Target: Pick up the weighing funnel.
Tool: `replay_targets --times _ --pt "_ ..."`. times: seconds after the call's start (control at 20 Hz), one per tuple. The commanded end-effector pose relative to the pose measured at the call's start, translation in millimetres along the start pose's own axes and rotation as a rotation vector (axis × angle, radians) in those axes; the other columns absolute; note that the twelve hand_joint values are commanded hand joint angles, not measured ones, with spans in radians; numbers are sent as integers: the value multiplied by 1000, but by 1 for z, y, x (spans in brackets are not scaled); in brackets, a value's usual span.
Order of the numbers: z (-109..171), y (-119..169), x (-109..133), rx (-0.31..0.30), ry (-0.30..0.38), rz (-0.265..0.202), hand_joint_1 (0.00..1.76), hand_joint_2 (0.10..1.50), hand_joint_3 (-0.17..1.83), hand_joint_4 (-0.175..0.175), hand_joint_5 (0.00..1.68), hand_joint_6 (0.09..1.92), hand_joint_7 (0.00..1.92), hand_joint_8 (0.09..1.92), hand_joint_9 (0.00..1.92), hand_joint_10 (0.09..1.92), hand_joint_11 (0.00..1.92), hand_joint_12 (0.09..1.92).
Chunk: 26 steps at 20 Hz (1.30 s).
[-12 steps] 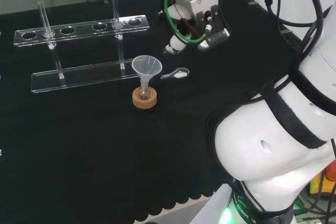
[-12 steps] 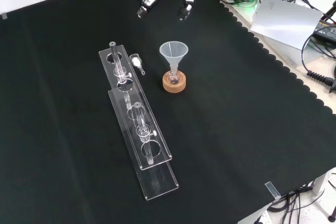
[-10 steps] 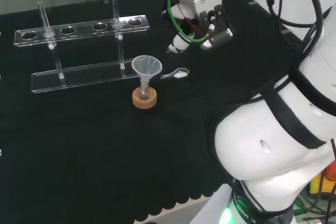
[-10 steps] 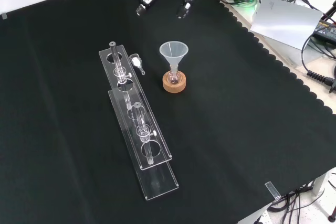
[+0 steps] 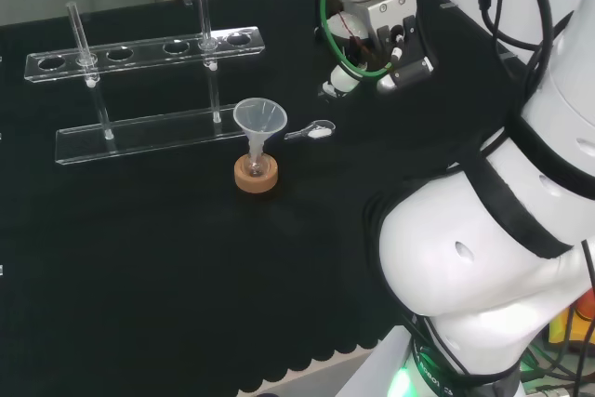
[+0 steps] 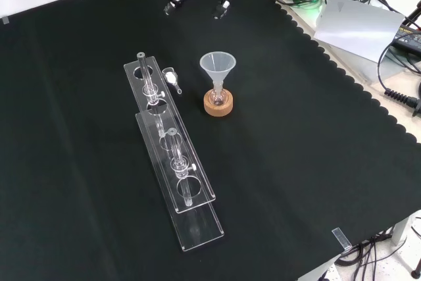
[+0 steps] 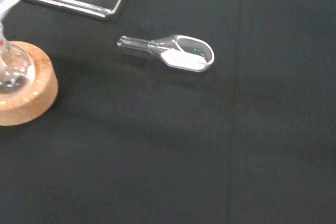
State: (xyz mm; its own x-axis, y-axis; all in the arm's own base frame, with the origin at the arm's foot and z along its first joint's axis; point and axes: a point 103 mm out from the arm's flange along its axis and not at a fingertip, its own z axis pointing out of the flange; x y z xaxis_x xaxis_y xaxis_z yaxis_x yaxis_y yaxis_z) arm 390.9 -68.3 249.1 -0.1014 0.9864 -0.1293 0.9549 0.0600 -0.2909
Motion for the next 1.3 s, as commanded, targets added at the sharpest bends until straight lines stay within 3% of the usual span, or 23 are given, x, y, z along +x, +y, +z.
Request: replay_targets --times 0.05,0.6,1.3 --pt "21 20 -7 36 10 9 790 669 549 -67 404 87 460 717 704 588 497 1295" --pt "76 80 -6 85 22 -2 822 668 567 -67 457 87 486 719 724 577 511 1286" --pt "100 121 -15 115 14 -11 861 643 631 -64 523 87 490 716 728 554 510 1274"
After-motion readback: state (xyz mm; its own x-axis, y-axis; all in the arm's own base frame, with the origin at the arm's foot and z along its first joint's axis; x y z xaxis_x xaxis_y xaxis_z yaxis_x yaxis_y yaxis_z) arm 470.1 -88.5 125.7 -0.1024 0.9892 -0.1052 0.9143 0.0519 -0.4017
